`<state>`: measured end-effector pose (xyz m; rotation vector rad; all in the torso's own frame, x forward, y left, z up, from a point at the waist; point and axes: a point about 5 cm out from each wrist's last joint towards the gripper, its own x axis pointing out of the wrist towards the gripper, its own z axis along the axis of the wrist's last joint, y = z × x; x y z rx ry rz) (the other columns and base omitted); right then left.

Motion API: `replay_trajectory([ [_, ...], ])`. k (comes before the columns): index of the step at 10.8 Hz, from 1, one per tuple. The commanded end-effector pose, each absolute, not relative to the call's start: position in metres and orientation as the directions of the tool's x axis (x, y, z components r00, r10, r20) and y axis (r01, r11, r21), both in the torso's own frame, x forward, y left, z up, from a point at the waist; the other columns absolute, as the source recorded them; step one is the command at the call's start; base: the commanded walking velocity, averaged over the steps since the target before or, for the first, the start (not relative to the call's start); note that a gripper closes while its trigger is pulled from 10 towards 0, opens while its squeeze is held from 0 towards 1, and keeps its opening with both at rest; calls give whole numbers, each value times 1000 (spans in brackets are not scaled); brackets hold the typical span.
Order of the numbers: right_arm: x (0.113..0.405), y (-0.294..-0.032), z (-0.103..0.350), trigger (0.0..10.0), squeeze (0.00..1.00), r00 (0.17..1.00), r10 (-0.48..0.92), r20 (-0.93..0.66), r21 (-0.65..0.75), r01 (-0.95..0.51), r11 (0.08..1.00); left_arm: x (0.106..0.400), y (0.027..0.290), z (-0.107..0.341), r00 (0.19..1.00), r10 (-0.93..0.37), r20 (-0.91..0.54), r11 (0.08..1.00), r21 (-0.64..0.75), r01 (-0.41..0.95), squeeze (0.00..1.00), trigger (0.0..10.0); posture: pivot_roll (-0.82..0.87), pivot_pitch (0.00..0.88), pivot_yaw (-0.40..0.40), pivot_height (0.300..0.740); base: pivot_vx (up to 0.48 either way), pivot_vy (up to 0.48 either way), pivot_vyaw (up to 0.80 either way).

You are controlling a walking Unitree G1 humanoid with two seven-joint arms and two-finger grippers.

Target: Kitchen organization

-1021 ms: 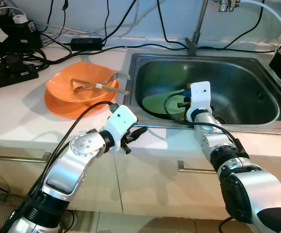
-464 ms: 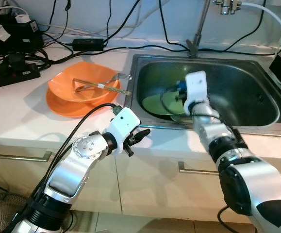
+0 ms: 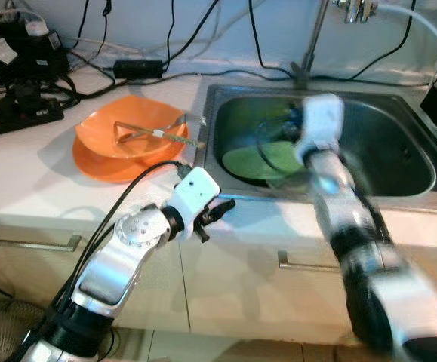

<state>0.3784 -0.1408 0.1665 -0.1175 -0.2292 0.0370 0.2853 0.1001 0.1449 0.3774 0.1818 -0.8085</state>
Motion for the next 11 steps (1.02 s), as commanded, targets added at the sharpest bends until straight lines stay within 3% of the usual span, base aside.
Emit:
replay_trajectory([
  [1,374,-146,173,10000,0,963,18,270,-84,4,996,285,101,136,674,-657,-338,628,249,737,0,10000,-36,13,-27,740,0,0,0],
  [3,349,-149,163,10000,0,954,-20,299,-33,31,999,287,103,136,697,-641,-321,645,266,716,0,10000,-42,15,-25,740,0,0,0],
  [7,314,-127,133,10000,0,974,50,219,-22,-47,999,292,105,138,718,-631,-292,657,290,696,0,10000,-46,16,-15,740,0,0,0],
  [9,312,-115,131,10000,0,977,65,203,-4,-66,998,299,108,151,775,-598,-202,666,412,621,0,10000,-45,15,-13,740,0,0,0],
  [11,312,-107,130,10000,0,979,70,190,17,-75,997,310,111,182,832,-552,-47,629,632,453,0,10000,-38,11,-13,740,0,0,0],
])
